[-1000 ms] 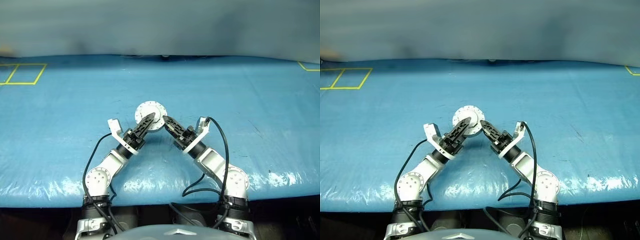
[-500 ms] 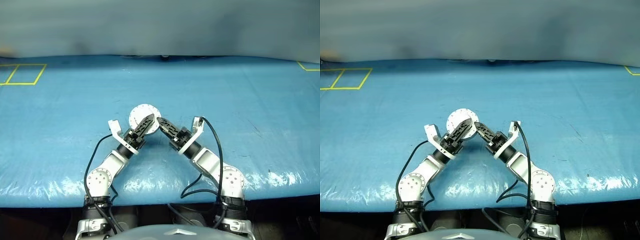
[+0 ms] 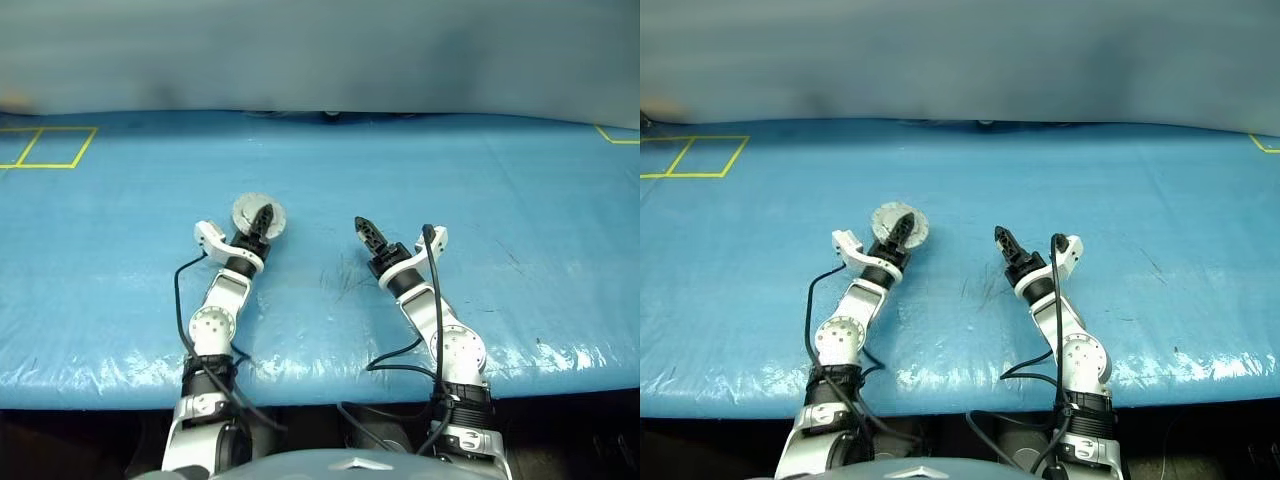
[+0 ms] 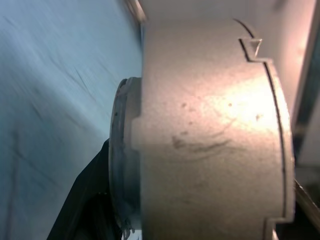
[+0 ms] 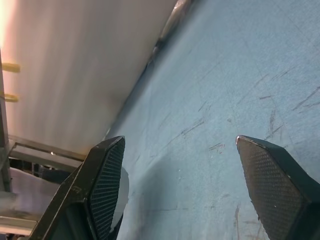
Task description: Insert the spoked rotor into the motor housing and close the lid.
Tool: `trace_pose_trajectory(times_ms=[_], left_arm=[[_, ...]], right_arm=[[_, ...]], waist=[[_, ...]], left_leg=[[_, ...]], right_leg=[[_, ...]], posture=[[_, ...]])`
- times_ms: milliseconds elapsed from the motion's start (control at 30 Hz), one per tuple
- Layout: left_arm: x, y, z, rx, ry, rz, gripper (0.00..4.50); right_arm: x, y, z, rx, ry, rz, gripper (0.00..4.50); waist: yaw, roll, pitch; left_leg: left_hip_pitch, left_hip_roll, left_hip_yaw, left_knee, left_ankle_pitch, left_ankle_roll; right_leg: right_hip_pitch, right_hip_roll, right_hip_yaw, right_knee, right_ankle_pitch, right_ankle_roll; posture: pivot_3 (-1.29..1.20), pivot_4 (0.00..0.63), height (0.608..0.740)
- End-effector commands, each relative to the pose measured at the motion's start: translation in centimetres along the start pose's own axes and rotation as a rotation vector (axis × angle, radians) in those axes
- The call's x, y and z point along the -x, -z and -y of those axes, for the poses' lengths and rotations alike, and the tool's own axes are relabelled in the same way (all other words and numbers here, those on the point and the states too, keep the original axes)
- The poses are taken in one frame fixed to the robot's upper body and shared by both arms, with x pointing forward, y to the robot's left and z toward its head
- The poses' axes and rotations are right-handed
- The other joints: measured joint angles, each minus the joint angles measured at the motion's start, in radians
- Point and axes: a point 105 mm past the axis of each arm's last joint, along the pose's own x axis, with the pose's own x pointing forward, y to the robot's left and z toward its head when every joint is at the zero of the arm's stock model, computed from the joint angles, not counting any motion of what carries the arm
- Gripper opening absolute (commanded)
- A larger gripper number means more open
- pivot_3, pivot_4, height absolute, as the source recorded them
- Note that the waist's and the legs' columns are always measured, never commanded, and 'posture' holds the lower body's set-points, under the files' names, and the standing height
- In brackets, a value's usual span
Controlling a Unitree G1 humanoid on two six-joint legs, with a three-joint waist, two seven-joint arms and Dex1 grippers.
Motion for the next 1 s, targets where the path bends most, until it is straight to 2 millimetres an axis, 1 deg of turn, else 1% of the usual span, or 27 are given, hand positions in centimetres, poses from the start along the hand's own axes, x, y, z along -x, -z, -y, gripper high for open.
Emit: trace_pose_trajectory(times_ms=[33, 100, 167, 267, 367, 400, 433, 467, 533, 567, 667, 767, 800, 867, 933, 967, 1000], left_arm=[[-1.3, -1.5, -0.1, -0.022, -0.054, 0.083, 2.59], [-1.7, -2.3, -1.0, -0.037, -0.117, 0.100, 2.59], [-2.0, -2.4, -1.9, -0.075, -0.168, 0.078, 2.59], [-2.2, -2.3, -1.7, -0.140, -0.174, 0.056, 2.59], [-1.9, -2.1, -1.3, -0.191, -0.181, 0.048, 2.59], [-1.7, -1.9, -1.2, -0.193, -0.176, 0.046, 3.15], [-1.5, -1.9, -1.0, -0.199, -0.171, 0.051, 3.41], [-1.2, -2.3, -1.1, -0.216, -0.191, 0.081, 3.74], [-0.5, -3.8, -1.3, -0.267, -0.261, 0.176, 4.40], [-0.1, -4.3, -1.3, -0.289, -0.285, 0.209, 4.48], [1.4, -6.3, -1.4, -0.385, -0.392, 0.318, 4.48], [3.1, -8.5, -1.6, -0.437, -0.478, 0.423, 4.48], [3.8, -9.5, -1.7, -0.501, -0.507, 0.459, 4.48], [4.9, -11.3, -1.2, -0.639, -0.501, 0.523, 4.48], [5.2, -11.9, 0.0, -0.722, -0.430, 0.557, 4.48], [4.8, -11.5, 1.9, -0.801, -0.295, 0.552, 4.48], [4.6, -11.1, 3.1, -0.856, -0.199, 0.542, 4.48]], right_arm=[[-0.2, -0.1, -0.7, -0.004, -0.029, 0.019, 3.72], [-0.2, -0.1, -0.7, 0.001, -0.027, 0.020, 3.72], [-0.2, -0.1, -0.7, 0.009, -0.026, 0.020, 3.72], [-0.2, -0.1, -0.7, 0.010, -0.024, 0.019, 3.72], [-0.3, 0.0, -0.7, 0.011, -0.021, 0.017, 3.72], [-0.4, 0.1, -0.7, 0.012, -0.020, 0.016, 3.75], [-0.4, 0.1, -0.7, 0.012, -0.020, 0.015, 3.75], [-0.4, 0.2, -0.7, 0.011, -0.019, 0.013, 3.75], [-0.5, 0.3, -0.6, 0.010, -0.017, 0.003, 3.75], [-0.6, 0.4, -0.5, 0.008, -0.012, -0.003, 3.75], [-0.7, 0.3, 0.0, -0.003, 0.014, 0.000, 3.75], [-0.7, 0.2, 0.0, 0.001, 0.021, 0.000, 3.75], [-0.7, 0.1, 0.1, 0.020, 0.029, 0.000, 3.75], [-0.7, -0.4, 0.3, 0.096, 0.043, 0.033, 3.75], [-0.7, -1.0, 0.2, 0.158, 0.037, 0.076, 3.75], [-0.7, -1.6, 0.1, 0.223, 0.025, 0.109, 3.75], [-0.7, -1.9, 0.0, 0.269, 0.015, 0.129, 3.75]], waist=[[0.001, 0.000, 0.000], [-0.002, -0.001, 0.000], [-0.003, -0.001, 0.000], [-0.010, -0.001, 0.000], [-0.010, -0.001, 0.000], [-0.010, -0.001, 0.000], [-0.010, -0.001, 0.000], [-0.010, -0.001, 0.000], [-0.010, -0.001, 0.000], [-0.010, -0.001, 0.000], [-0.011, -0.001, 0.000], [-0.006, -0.001, 0.000], [-0.004, -0.001, 0.000], [-0.003, -0.001, 0.000], [-0.002, -0.001, 0.000], [0.000, -0.001, 0.000], [0.003, -0.001, 0.000]], left_leg=[[0.000, 0.000, 0.000, 0.000, 0.000, 0.000], [-0.001, 0.000, 0.001, 0.000, 0.000, 0.000], [-0.001, 0.000, 0.001, 0.000, 0.000, 0.000], [-0.001, 0.000, 0.001, 0.000, 0.000, 0.000], [0.000, 0.000, 0.001, 0.000, 0.000, 0.000], [0.000, 0.001, 0.001, 0.000, 0.000, 0.000], [0.000, 0.001, 0.001, 0.000, 0.000, 0.000], [0.000, 0.001, 0.001, 0.000, 0.000, -0.001], [0.000, 0.001, 0.001, 0.000, 0.001, -0.002], [0.000, 0.001, 0.001, 0.000, 0.002, -0.003], [0.001, 0.002, 0.002, 0.000, 0.002, -0.003], [0.001, 0.004, 0.001, 0.000, 0.001, -0.001], [0.001, 0.004, 0.001, 0.000, 0.001, -0.001], [0.001, 0.003, 0.002, 0.000, 0.001, -0.001], [0.002, 0.003, 0.003, 0.000, 0.001, -0.001], [0.002, 0.003, 0.003, 0.000, 0.001, -0.002], [0.002, 0.003, 0.002, 0.000, 0.001, -0.002]], right_leg=[[0.000, 0.000, 0.000, 0.000, 0.000, 0.000], [0.000, 0.000, 0.000, 0.000, 0.000, 0.000], [-0.001, 0.000, 0.000, -0.001, 0.000, 0.000], [-0.001, 0.001, 0.000, 0.000, 0.000, 0.000], [-0.001, 0.001, 0.000, 0.001, 0.000, 0.000], [-0.001, 0.001, 0.000, 0.001, 0.000, 0.000], [-0.001, 0.001, 0.001, 0.001, 0.000, 0.000], [-0.001, 0.001, 0.001, 0.001, 0.000, 0.000], [-0.001, 0.001, 0.001, 0.001, 0.000, 0.000], [-0.001, 0.001, 0.001, 0.001, 0.000, 0.000], [0.000, 0.002, 0.003, 0.001, 0.000, 0.000], [-0.001, 0.003, 0.002, 0.001, 0.001, -0.001], [0.000, 0.003, 0.002, 0.001, 0.001, -0.001], [0.000, 0.003, 0.003, 0.001, 0.001, -0.001], [0.000, 0.003, 0.004, 0.001, 0.001, -0.001], [0.000, 0.003, 0.003, 0.001, 0.001, -0.001], [0.000, 0.003, 0.003, 0.001, 0.001, -0.001]], posture=[[0.00, 0.150, 0.740], [0.00, 0.150, 0.740], [0.00, 0.150, 0.740], [0.00, 0.150, 0.740], [0.00, 0.150, 0.740], [0.00, 0.150, 0.740], [0.00, 0.150, 0.740], [0.00, 0.150, 0.740], [0.00, 0.150, 0.740], [0.00, 0.150, 0.740], [0.00, 0.150, 0.740], [0.00, 0.150, 0.740], [0.00, 0.150, 0.740], [0.00, 0.150, 0.740], [0.00, 0.150, 0.740], [0.00, 0.150, 0.740], [0.00, 0.150, 0.740]])
